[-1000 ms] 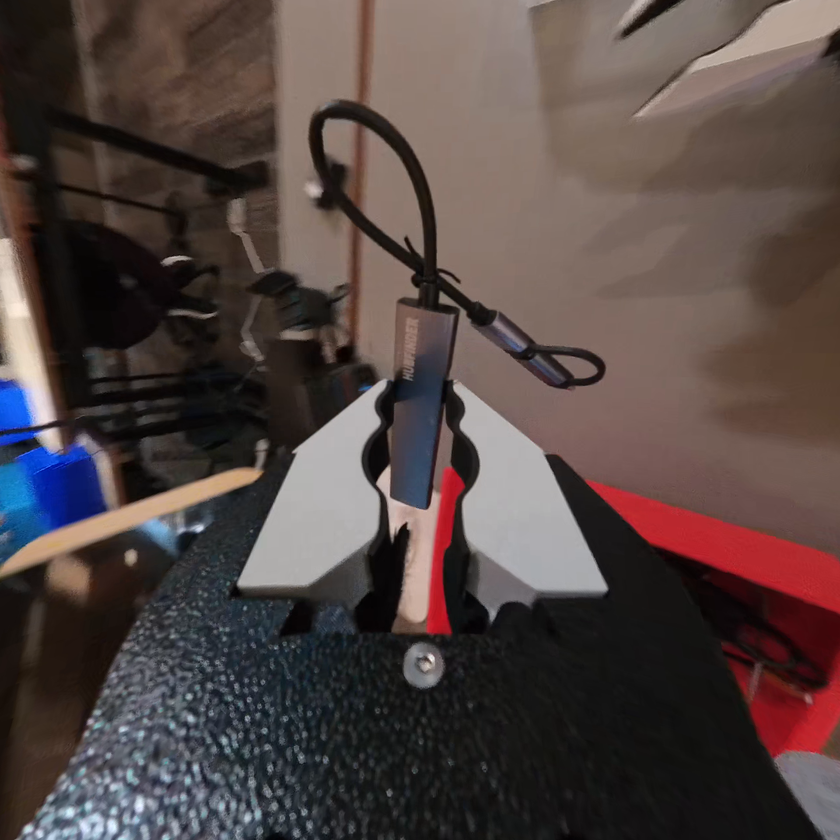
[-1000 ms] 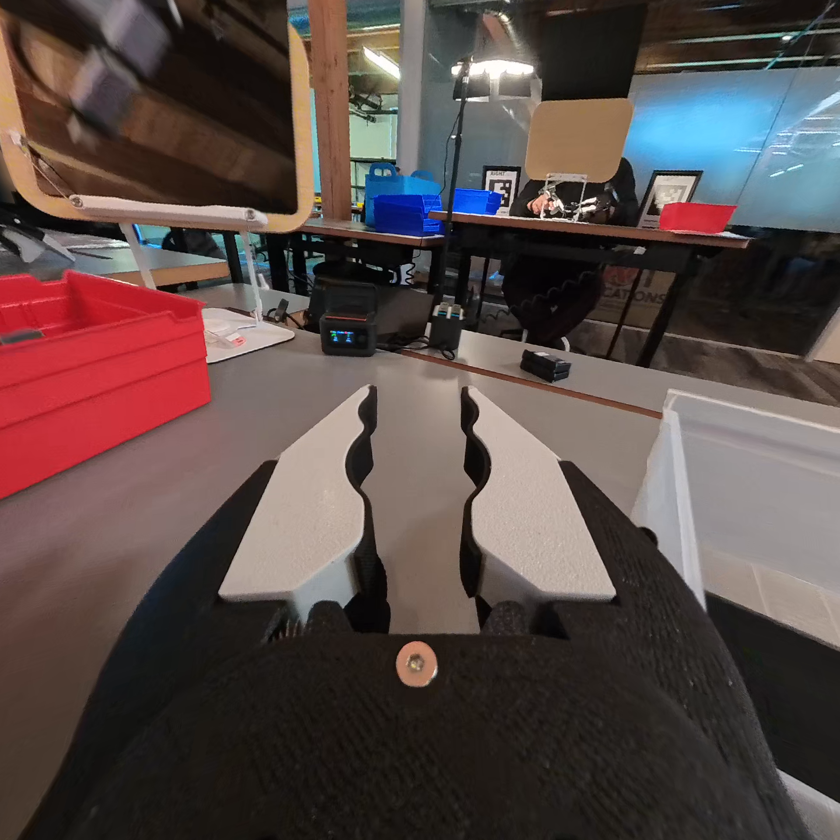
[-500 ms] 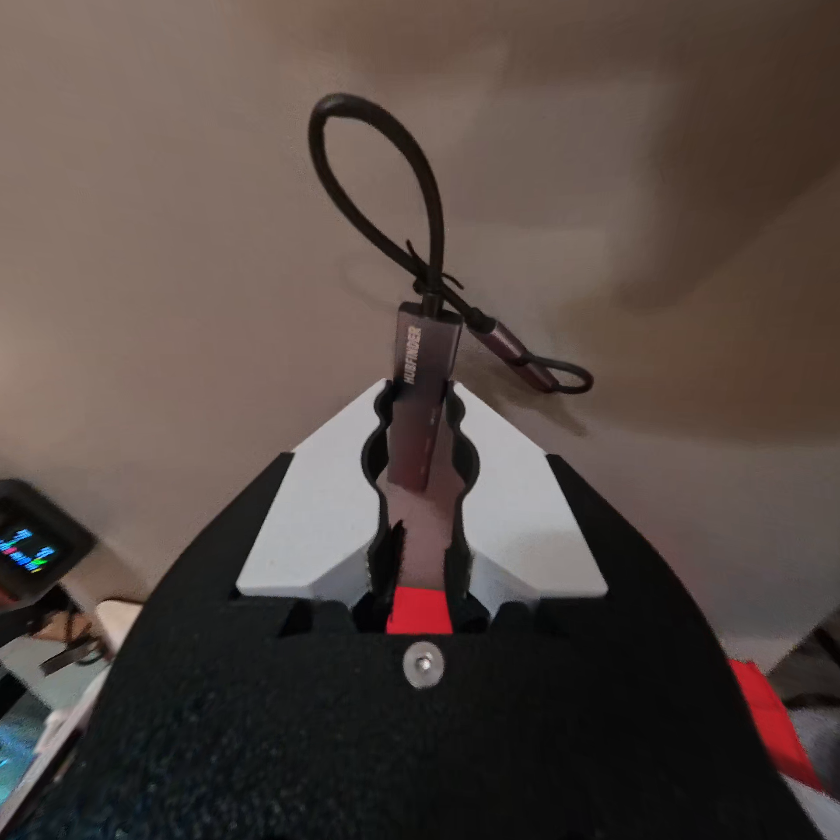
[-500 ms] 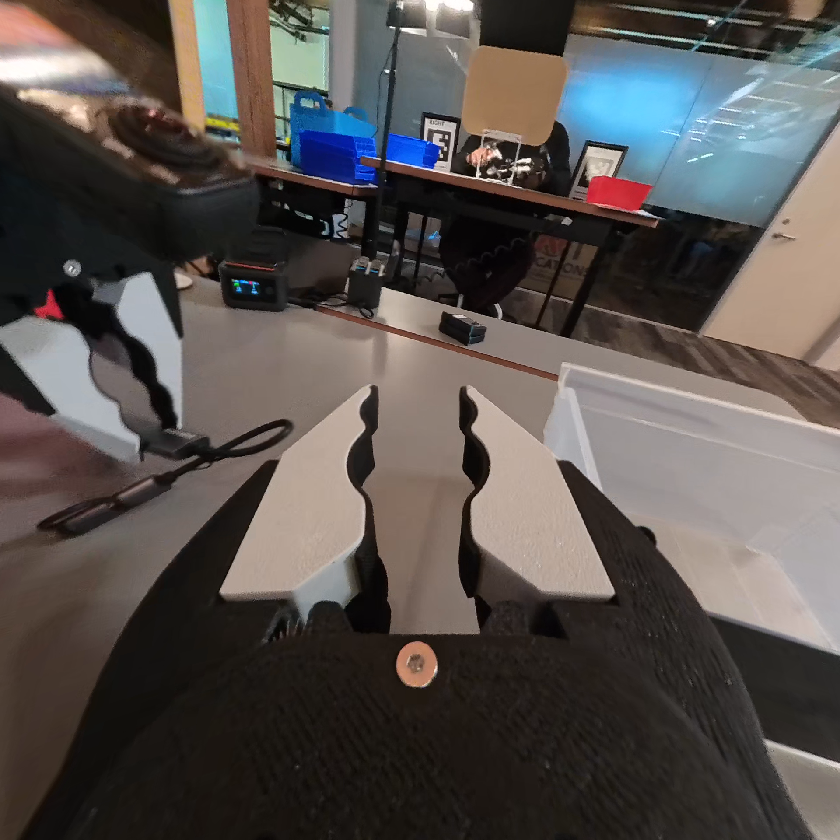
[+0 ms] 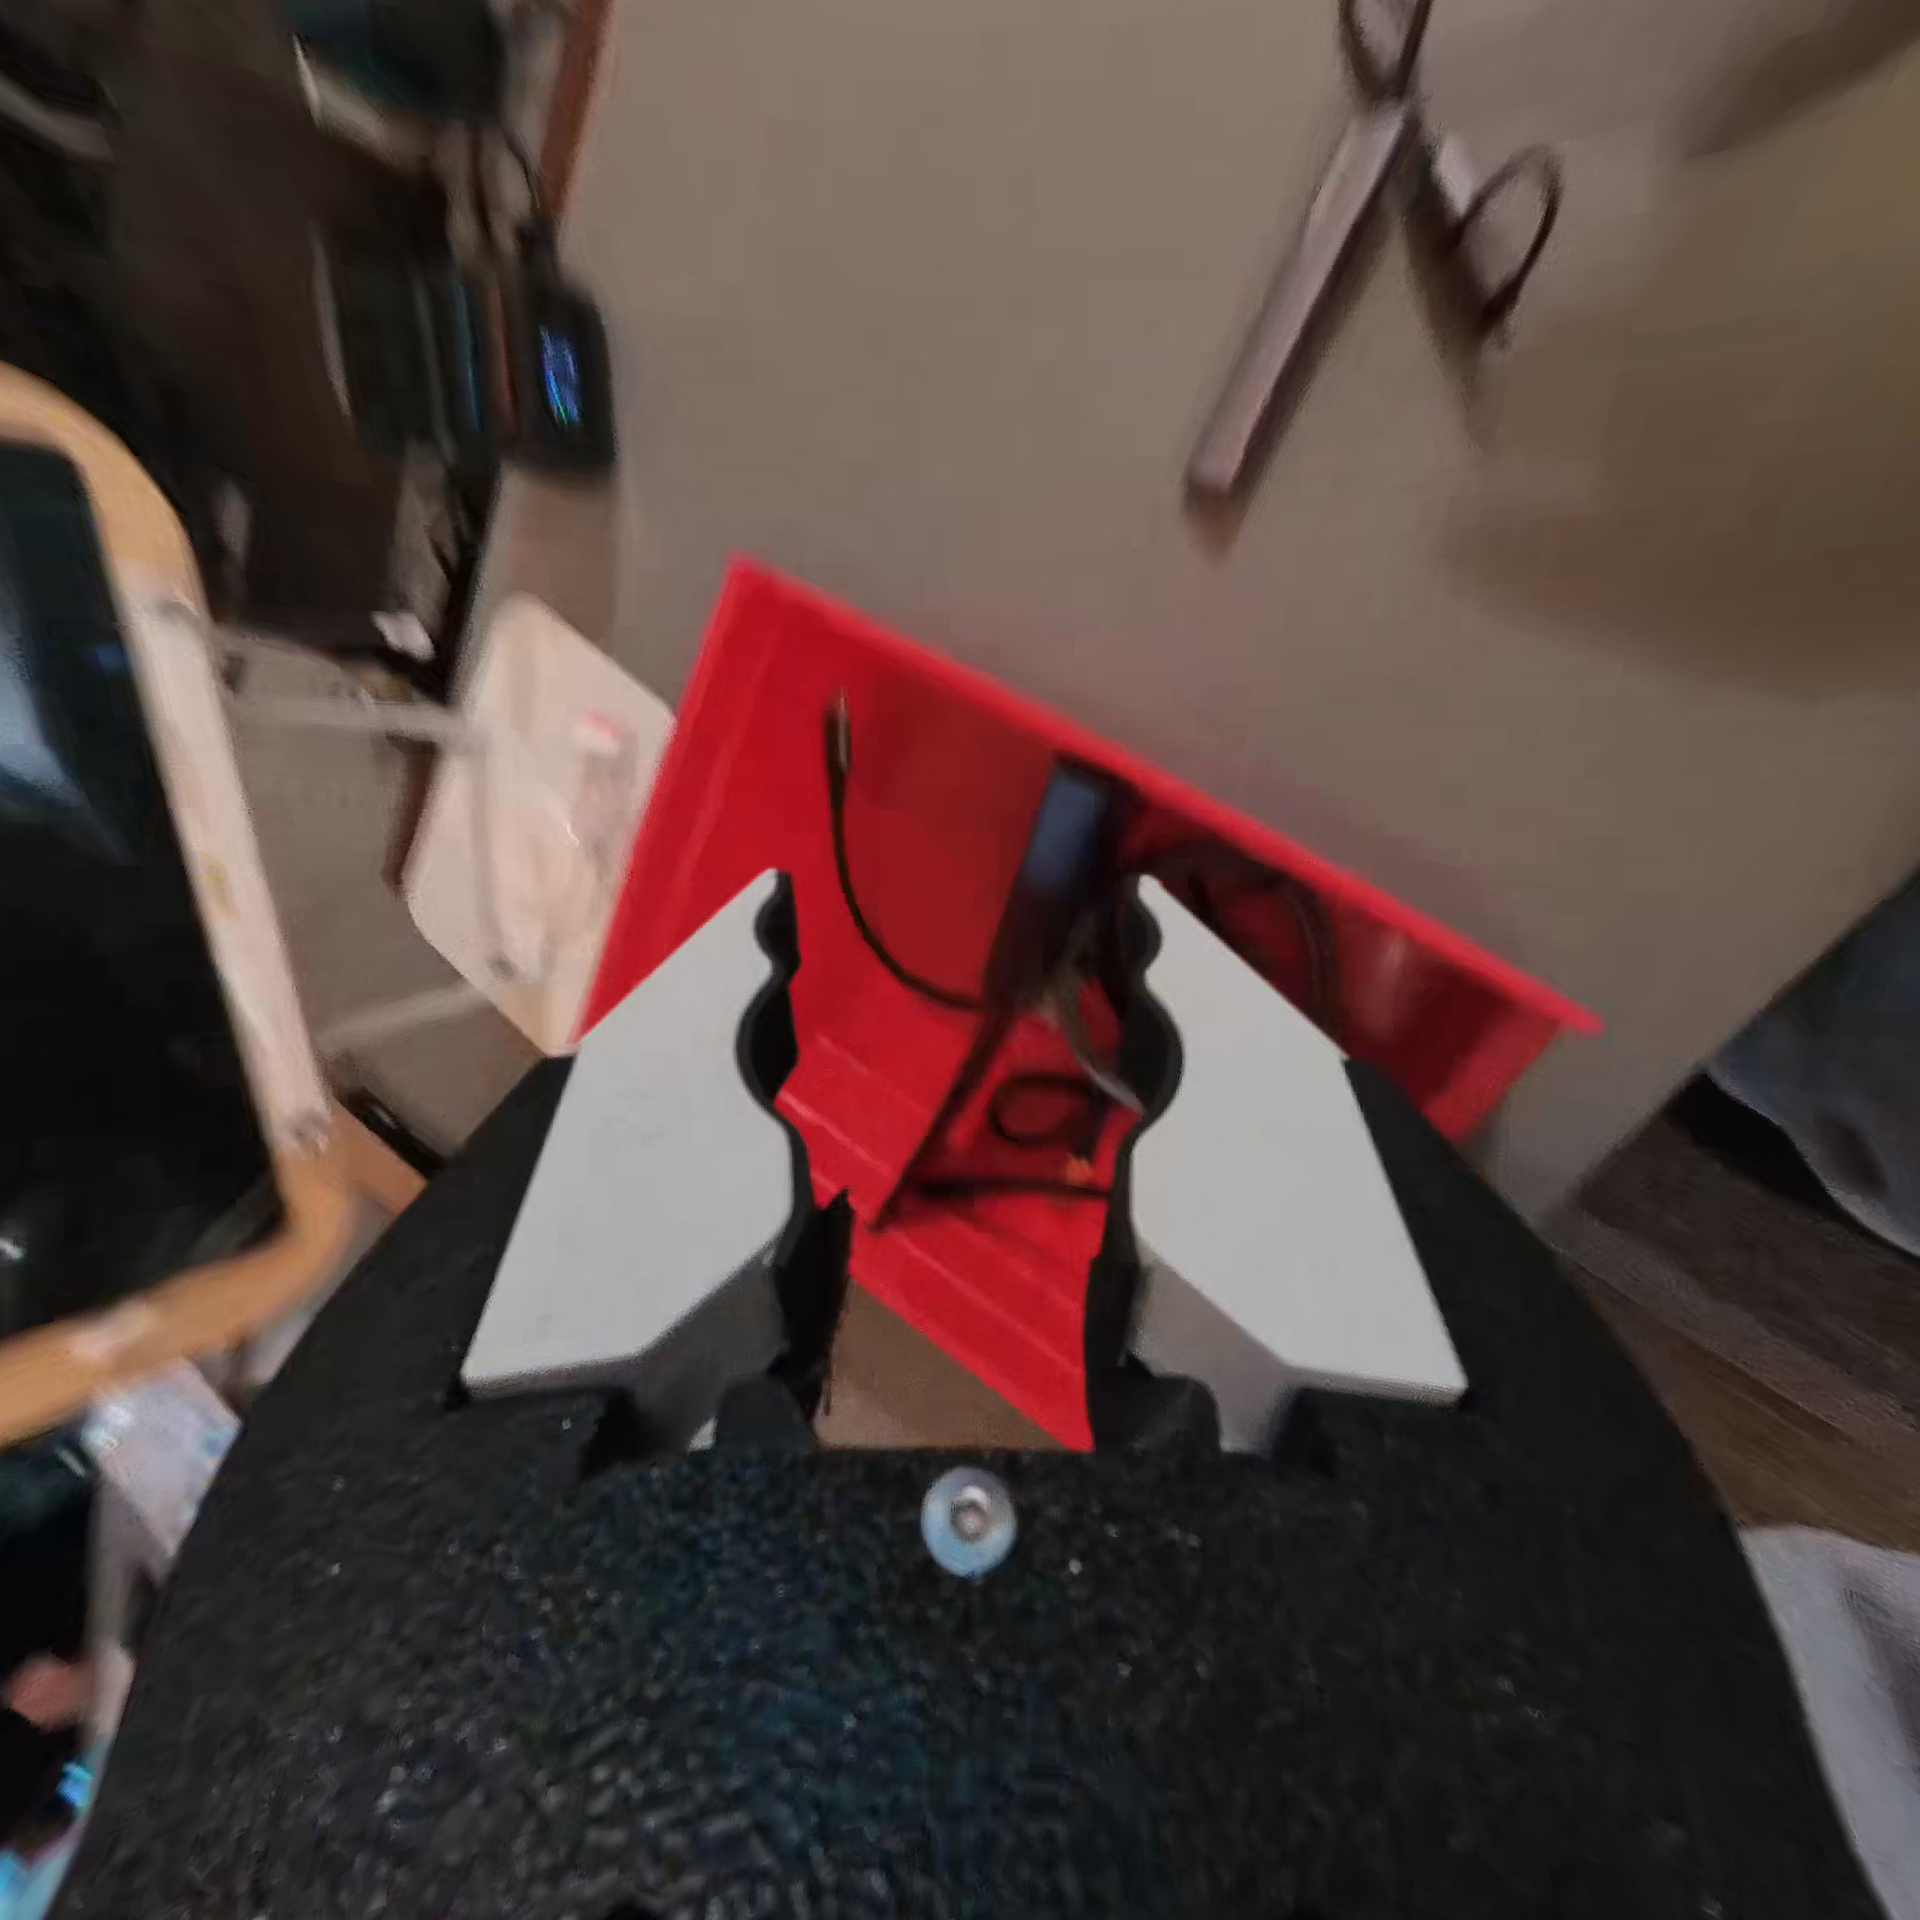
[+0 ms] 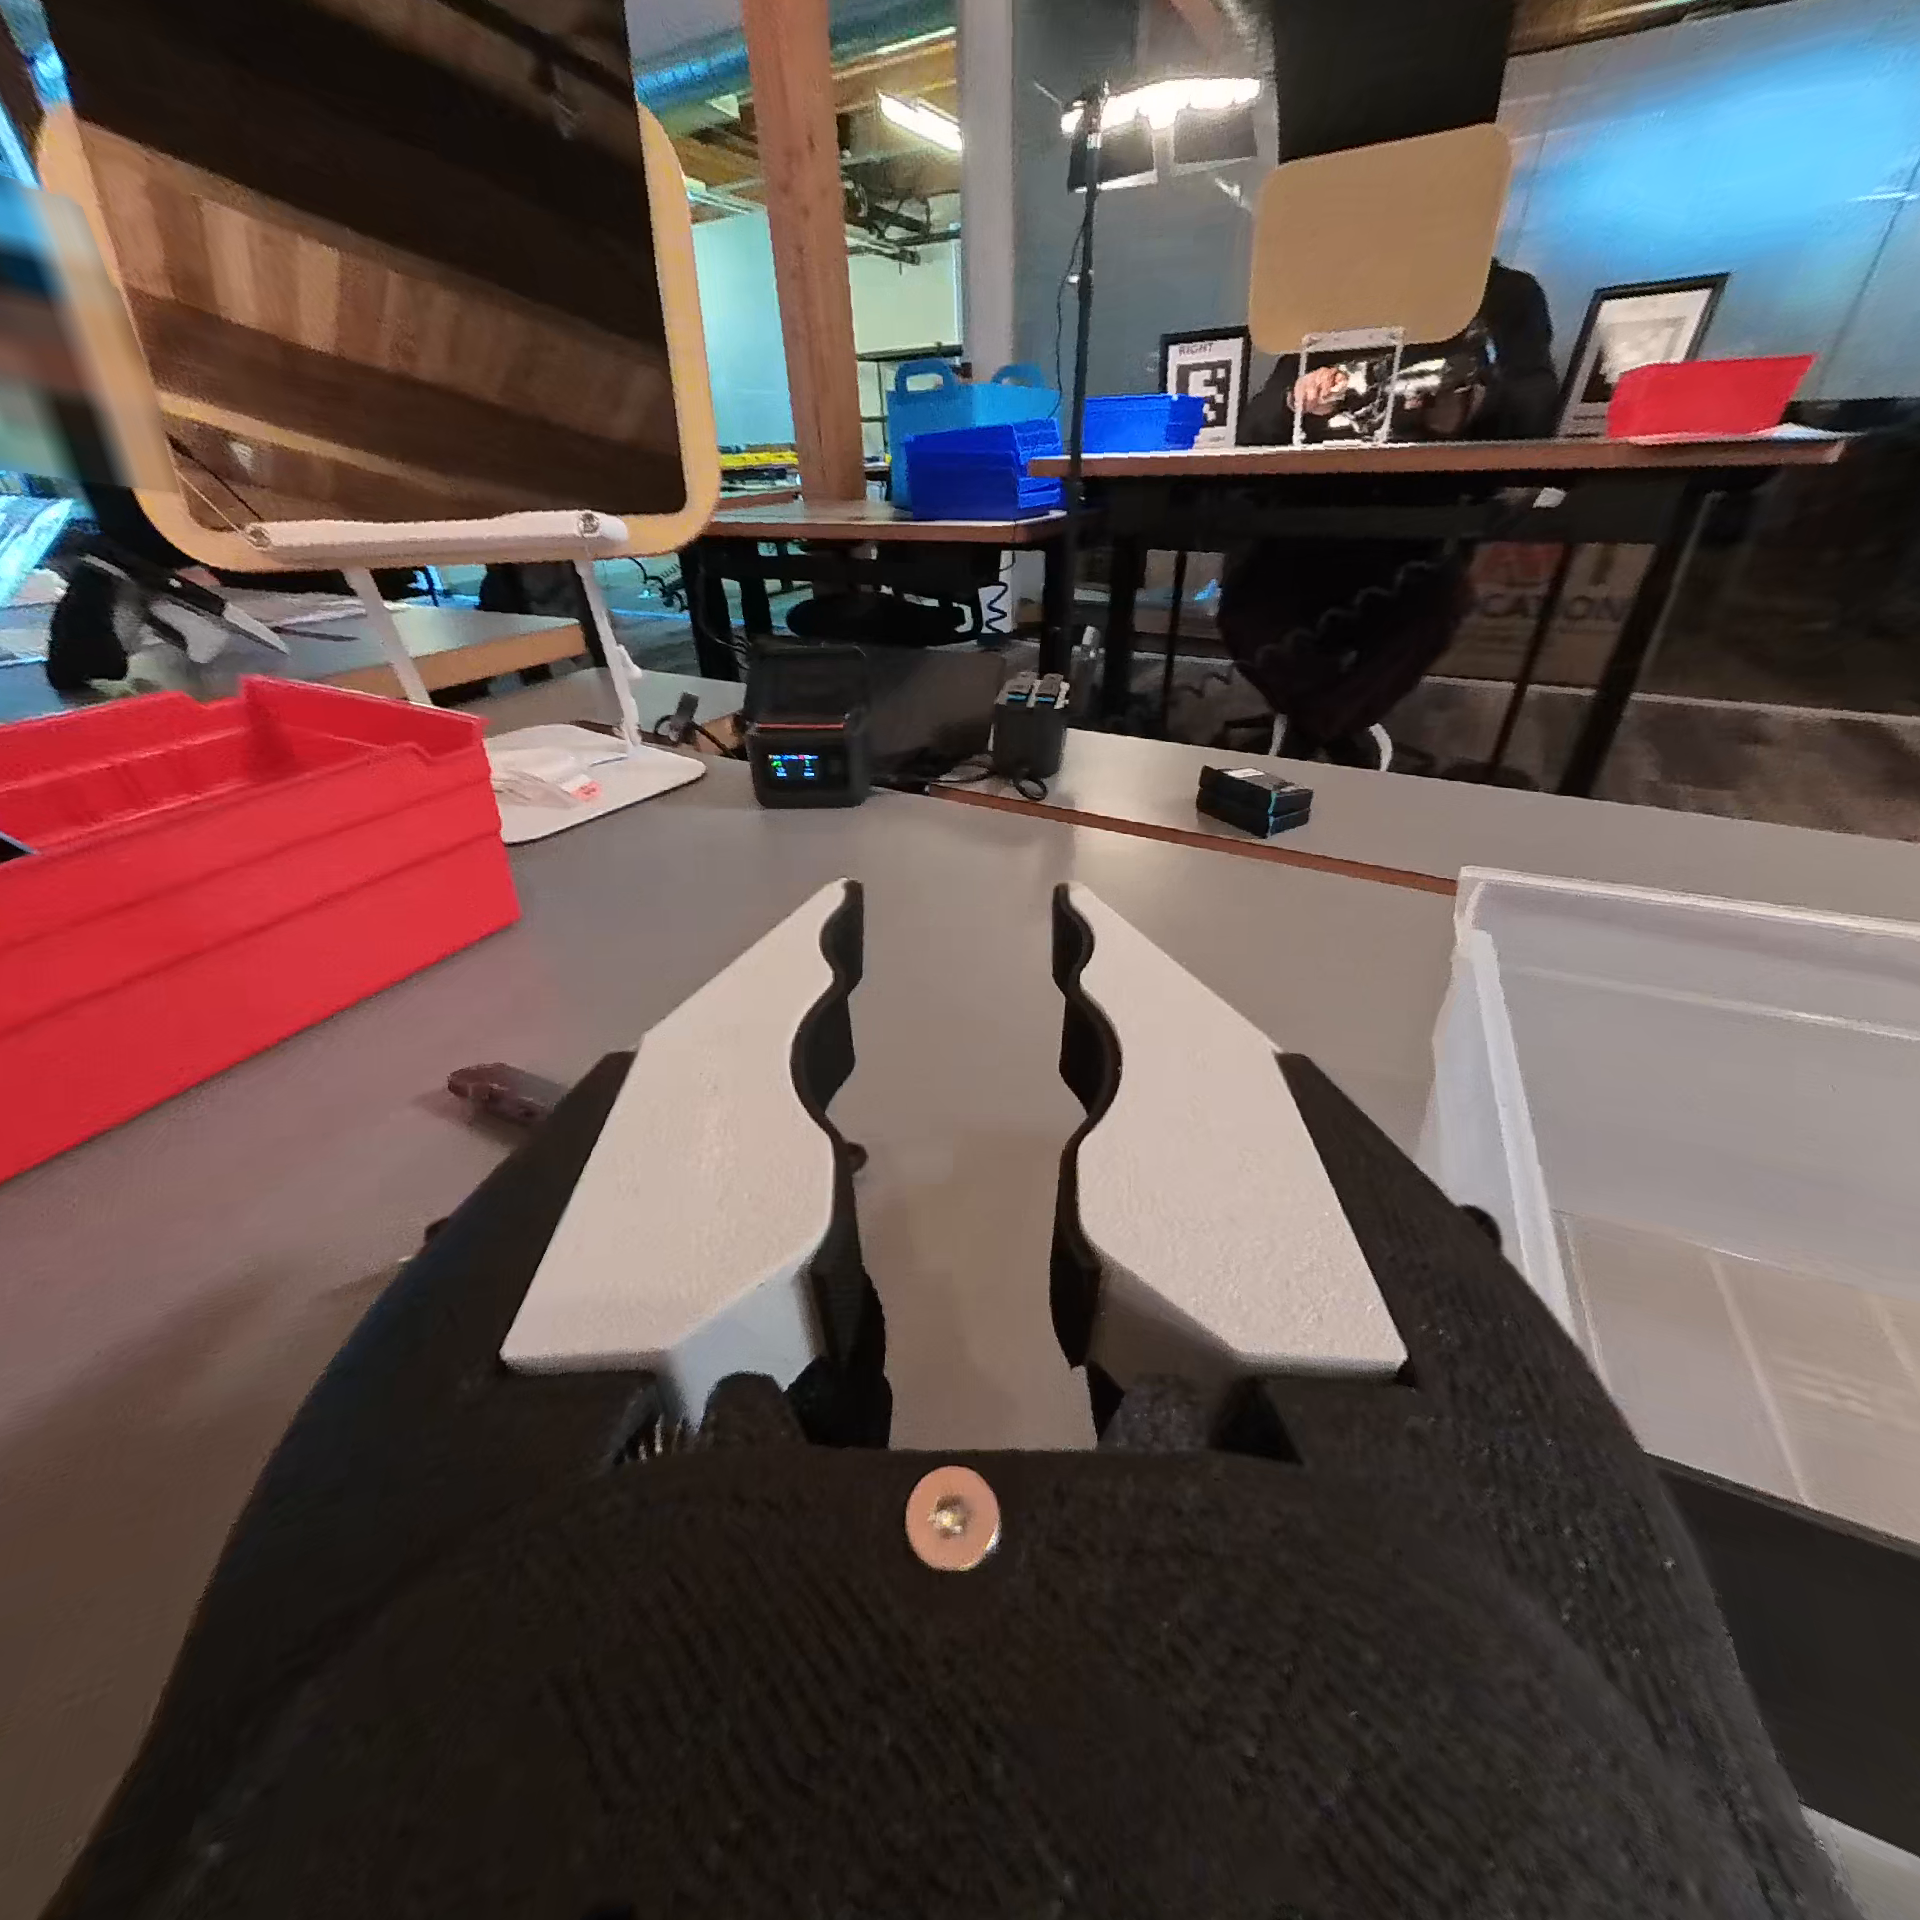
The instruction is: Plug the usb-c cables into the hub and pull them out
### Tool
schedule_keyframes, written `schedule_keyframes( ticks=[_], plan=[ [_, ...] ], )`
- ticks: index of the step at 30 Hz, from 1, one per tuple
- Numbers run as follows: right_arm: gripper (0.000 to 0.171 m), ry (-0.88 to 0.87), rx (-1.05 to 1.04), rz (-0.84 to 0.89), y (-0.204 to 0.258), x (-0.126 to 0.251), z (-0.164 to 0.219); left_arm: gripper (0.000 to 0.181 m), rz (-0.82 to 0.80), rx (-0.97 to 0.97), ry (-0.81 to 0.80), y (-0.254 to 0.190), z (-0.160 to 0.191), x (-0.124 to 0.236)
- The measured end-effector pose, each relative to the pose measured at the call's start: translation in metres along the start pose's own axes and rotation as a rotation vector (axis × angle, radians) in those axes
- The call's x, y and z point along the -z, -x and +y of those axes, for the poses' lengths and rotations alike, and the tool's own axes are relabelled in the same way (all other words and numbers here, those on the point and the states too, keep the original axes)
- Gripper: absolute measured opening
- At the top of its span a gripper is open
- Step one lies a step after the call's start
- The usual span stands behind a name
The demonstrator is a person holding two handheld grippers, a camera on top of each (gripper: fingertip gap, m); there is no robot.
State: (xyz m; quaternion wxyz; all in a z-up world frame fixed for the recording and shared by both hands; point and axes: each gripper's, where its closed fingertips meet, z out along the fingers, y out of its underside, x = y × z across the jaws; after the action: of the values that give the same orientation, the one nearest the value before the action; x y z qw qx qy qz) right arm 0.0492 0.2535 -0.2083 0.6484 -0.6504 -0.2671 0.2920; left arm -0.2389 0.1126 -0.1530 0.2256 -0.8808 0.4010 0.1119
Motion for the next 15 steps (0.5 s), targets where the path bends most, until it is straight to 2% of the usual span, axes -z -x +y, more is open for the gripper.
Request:
schedule_keyframes(
  ticks=[1,4,7,11,15],
  plan=[
    [0.036,0.007,-0.004,-0.004,0.001,-0.001,0.001,0.058,0.035,0.044,0.04,-0.006,0.022,-0.004],
    [0.036,0.029,-0.006,-0.018,0.004,-0.003,0.006,0.056,0.137,0.101,0.158,-0.034,0.079,-0.032],
    [0.036,0.047,0.003,-0.031,0.007,-0.006,0.01,0.056,0.155,0.007,0.271,-0.053,0.124,-0.058],
    [0.035,0.077,0.019,-0.044,0.011,-0.009,0.017,0.048,0.206,-0.029,0.218,-0.07,0.129,-0.069],
    [0.035,0.097,0.034,-0.05,0.013,-0.011,0.022,0.05,0.226,-0.078,0.18,-0.073,0.126,-0.055]
  ],
)
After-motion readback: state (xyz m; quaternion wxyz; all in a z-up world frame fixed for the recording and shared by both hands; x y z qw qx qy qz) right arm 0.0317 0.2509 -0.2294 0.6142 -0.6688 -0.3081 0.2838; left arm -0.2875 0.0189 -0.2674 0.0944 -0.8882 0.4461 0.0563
